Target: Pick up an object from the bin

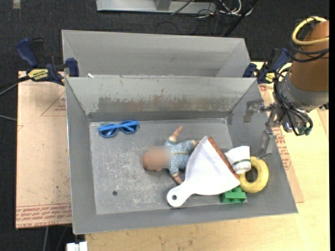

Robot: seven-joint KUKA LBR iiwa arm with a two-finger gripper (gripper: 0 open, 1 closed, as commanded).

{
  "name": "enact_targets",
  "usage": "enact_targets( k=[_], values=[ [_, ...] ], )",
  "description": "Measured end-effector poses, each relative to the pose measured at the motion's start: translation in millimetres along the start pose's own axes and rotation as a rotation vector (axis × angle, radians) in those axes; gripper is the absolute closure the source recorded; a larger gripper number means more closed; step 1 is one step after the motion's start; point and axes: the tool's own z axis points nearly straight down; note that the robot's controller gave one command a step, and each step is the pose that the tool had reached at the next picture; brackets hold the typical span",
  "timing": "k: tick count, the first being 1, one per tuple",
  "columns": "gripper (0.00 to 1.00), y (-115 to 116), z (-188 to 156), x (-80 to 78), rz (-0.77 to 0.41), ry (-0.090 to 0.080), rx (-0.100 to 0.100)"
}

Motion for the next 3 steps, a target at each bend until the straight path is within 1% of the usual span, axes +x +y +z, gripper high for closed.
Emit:
enact_targets(
  k=[1,2,3],
  values=[
    [0.0,0,0,0.0,0.0,0.0,0.0],
    [0.0,3,40,-8.0,-0.034,-0.01,0.002],
    [0.0,5,74,-4.6,0.043,0.005,-0.003]
  ],
)
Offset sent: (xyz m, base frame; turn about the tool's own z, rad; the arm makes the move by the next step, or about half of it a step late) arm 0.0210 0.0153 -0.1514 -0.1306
